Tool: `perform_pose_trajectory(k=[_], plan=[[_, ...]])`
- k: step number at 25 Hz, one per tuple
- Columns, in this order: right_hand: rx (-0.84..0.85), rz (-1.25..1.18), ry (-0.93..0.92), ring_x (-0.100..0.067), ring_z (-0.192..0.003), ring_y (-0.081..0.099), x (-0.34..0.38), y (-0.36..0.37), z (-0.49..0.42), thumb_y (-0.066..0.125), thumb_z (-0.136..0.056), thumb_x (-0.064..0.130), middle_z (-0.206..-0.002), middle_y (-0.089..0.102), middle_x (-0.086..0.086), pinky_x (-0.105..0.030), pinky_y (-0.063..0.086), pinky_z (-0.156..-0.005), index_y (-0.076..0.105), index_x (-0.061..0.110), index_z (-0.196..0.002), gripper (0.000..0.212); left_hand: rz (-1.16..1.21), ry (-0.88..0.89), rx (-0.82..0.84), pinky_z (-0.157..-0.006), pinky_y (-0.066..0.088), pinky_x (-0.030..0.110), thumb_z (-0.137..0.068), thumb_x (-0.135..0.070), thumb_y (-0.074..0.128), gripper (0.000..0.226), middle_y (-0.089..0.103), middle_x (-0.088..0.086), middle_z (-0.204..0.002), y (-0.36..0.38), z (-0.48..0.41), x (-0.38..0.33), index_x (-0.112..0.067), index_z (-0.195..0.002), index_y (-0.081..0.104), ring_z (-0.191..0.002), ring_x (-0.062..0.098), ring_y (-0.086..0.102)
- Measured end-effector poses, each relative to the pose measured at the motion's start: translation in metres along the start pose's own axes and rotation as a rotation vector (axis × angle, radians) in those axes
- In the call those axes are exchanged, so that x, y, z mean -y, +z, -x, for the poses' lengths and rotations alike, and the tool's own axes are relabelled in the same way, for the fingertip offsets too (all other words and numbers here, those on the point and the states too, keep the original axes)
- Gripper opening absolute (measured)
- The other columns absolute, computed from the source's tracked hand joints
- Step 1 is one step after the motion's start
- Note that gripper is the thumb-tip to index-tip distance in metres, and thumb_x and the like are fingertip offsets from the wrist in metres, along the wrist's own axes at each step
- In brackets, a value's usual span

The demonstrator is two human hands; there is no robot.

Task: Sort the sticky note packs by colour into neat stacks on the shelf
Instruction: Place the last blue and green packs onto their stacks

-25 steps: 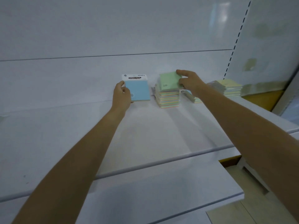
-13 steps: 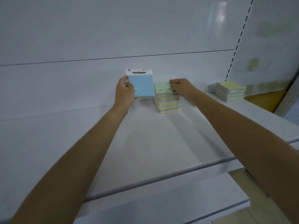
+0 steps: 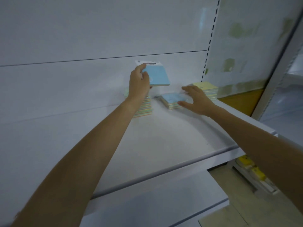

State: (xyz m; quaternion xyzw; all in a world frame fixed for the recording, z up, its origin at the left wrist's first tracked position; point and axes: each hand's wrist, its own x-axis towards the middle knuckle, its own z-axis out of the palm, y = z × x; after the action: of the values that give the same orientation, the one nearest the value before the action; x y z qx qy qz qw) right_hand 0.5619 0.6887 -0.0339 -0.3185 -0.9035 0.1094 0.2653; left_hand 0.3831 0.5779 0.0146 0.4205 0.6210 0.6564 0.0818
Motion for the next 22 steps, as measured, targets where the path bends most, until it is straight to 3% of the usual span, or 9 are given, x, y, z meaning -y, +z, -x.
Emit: perform_pose_trajectory(k=[1,2,4,6,10,15,18,22], plan=[[0.045,0.005,0.007,-0.029,-0.135,0.032,-0.012,-0.002,0.005,0.066,-0.080,0.035,-0.143,0.037,-0.017,-0.039,0.022,-0.115,0.039,0.006,-0.134,0.067,0.011,-0.038,0.036,-0.065,0.058,0.027,-0.091,-0.006,0.041,0.040,0.041,0.017,-0.136,0.019,0.001,0.001,-0.008,-0.131,0.045,-0.104,0.023,0.053],[0.114,0.018,0.033,-0.029,-0.138,0.027,-0.022,-0.002,0.010,0.065,-0.079,0.040,-0.147,0.031,-0.014,-0.039,0.020,-0.116,0.035,0.008,-0.137,0.073,-0.013,-0.073,0.077,-0.069,0.059,0.030,-0.090,-0.005,0.044,0.044,0.039,0.018,-0.137,0.037,0.001,0.003,-0.007,-0.134,0.042,-0.107,0.025,0.053],[0.270,0.060,0.114,-0.029,-0.141,0.018,-0.035,0.002,0.017,0.058,-0.078,0.055,-0.153,0.021,-0.010,-0.039,0.017,-0.114,0.021,0.013,-0.143,0.086,-0.110,-0.122,0.151,-0.092,0.052,0.044,-0.088,-0.003,0.046,0.051,0.034,0.019,-0.141,0.069,0.002,0.009,-0.006,-0.138,0.036,-0.121,0.031,0.048],[0.327,0.083,0.136,-0.030,-0.141,0.017,-0.042,0.009,0.018,0.051,-0.076,0.065,-0.153,0.018,-0.011,-0.040,0.019,-0.113,0.013,0.013,-0.144,0.094,-0.207,-0.129,0.163,-0.103,0.043,0.045,-0.087,-0.001,0.046,0.053,0.034,0.021,-0.142,0.090,0.001,0.019,-0.004,-0.139,0.033,-0.127,0.034,0.044],[0.320,0.078,0.096,-0.030,-0.140,0.018,-0.046,0.013,0.015,0.047,-0.076,0.069,-0.152,0.023,-0.012,-0.041,0.022,-0.111,0.010,0.012,-0.145,0.096,-0.462,-0.126,0.110,-0.103,0.030,0.030,-0.088,-0.005,0.046,0.050,0.042,0.022,-0.140,0.103,0.004,0.039,-0.001,-0.136,0.037,-0.129,0.032,0.041],[0.304,0.062,0.059,-0.031,-0.135,0.023,-0.049,0.017,0.015,0.047,-0.076,0.067,-0.145,0.031,-0.013,-0.042,0.025,-0.108,0.021,0.012,-0.139,0.088,-0.759,-0.186,0.083,-0.106,0.027,0.034,-0.091,-0.022,0.043,0.047,0.049,0.022,-0.137,0.106,0.005,0.048,-0.005,-0.135,0.040,-0.128,0.036,0.039],[0.282,0.042,0.040,-0.032,-0.134,0.025,-0.051,0.019,0.013,0.048,-0.076,0.066,-0.142,0.034,-0.015,-0.043,0.025,-0.108,0.023,0.012,-0.138,0.086,-0.766,-0.251,0.121,-0.107,0.029,0.031,-0.093,-0.022,0.041,0.044,0.048,0.020,-0.139,0.110,0.006,0.050,-0.003,-0.132,0.045,-0.130,0.033,0.041],[0.259,-0.014,0.041,-0.031,-0.134,0.025,-0.050,0.019,0.014,0.052,-0.076,0.064,-0.143,0.032,-0.013,-0.043,0.026,-0.108,0.020,0.013,-0.140,0.088,-0.725,-0.261,0.027,-0.104,0.033,0.033,-0.092,-0.020,0.043,0.040,0.051,0.022,-0.134,0.109,0.010,0.045,0.000,-0.126,0.050,-0.126,0.033,0.045]])
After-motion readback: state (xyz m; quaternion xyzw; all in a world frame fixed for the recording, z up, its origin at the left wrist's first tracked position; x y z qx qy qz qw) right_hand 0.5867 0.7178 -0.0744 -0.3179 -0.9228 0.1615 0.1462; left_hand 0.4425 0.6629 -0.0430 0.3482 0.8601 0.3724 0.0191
